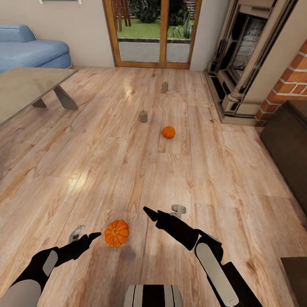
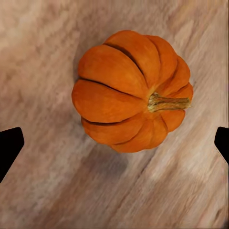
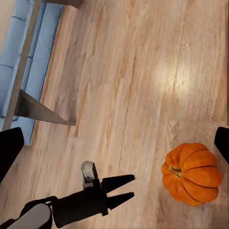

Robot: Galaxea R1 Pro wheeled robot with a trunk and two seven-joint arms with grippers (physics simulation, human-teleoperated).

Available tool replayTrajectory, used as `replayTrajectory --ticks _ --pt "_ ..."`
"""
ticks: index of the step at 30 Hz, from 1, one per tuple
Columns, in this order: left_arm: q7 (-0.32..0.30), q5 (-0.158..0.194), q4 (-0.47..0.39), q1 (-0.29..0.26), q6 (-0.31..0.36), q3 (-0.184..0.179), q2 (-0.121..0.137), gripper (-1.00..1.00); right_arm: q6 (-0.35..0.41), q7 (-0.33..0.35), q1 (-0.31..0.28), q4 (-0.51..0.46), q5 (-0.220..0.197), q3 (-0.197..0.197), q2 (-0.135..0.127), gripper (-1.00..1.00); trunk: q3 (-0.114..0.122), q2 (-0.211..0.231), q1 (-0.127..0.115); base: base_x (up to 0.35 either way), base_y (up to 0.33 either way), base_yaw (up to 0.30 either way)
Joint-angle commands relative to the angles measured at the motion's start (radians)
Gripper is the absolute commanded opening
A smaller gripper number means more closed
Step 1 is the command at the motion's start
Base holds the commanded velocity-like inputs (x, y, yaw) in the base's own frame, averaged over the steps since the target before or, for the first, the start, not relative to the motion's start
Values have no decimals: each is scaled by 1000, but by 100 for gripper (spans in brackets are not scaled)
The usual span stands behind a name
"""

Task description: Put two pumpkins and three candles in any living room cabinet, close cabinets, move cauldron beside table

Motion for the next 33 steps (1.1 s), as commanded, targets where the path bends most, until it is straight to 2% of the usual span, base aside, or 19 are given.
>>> replayTrajectory --ticks 1,9,18,33 --pt "-6 0 -6 0 6 0 -3 100 -4 -6 0 6 0 -6 0 100 0 0 0 0 0 0" --pt "16 0 -3 0 50 2 -8 100 -22 -39 0 49 -1 -24 0 100 0 0 0 0 0 0" --pt "17 0 -3 -1 57 2 -6 100 -25 -40 1 54 0 -28 1 100 0 0 0 126 0 0" --pt "14 0 -3 -2 59 3 -4 100 -25 -40 1 54 1 -28 4 100 -4 0 0 44 22 0"
